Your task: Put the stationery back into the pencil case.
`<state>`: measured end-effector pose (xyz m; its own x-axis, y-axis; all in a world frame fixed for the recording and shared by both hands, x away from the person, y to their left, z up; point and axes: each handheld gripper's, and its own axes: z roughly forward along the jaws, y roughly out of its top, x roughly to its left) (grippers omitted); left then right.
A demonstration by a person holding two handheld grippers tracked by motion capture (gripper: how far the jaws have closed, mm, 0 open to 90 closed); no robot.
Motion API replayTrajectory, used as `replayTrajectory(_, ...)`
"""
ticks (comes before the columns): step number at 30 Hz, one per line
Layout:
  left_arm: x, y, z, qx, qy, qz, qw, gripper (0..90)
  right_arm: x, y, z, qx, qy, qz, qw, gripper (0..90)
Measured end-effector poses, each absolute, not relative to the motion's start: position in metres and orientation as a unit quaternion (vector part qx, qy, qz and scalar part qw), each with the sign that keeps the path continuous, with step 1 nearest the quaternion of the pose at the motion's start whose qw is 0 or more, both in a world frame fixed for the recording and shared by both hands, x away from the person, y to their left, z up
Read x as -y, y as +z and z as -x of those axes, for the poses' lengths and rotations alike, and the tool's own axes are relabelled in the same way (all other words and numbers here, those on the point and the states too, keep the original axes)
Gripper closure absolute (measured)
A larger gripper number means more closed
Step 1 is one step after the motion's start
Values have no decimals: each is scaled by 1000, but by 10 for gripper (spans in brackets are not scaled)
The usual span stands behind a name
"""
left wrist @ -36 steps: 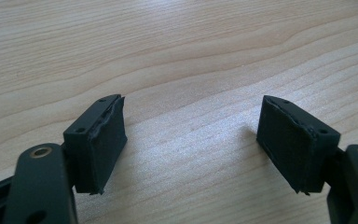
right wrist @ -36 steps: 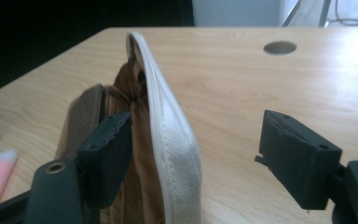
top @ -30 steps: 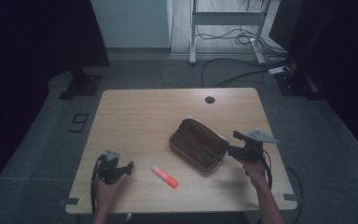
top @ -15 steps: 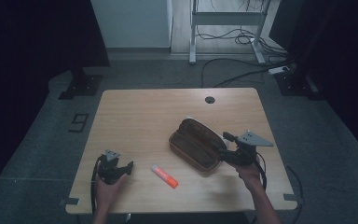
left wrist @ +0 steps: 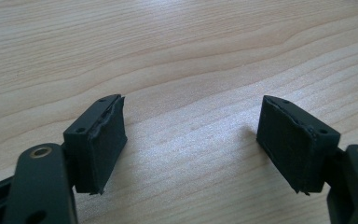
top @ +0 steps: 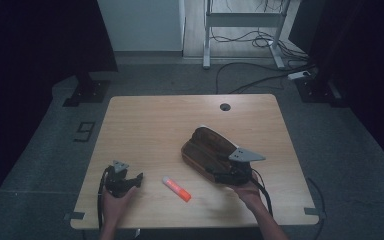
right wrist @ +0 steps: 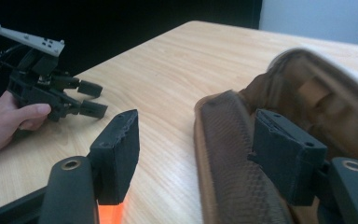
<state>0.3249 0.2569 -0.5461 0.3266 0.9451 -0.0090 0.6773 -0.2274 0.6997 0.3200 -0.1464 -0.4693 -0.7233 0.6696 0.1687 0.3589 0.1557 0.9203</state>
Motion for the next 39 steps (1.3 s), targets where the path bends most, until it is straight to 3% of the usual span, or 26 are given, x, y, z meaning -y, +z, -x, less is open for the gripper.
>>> replayTrajectory(15,-257,-546,-325,-539,216,-753,310,235,101,-494,-311,-776,531,-325,98,344)
replayTrajectory(39,-257,-546,-325,-539,216,-753,310,235,62,-531,-302,-822,478,-303,64,431)
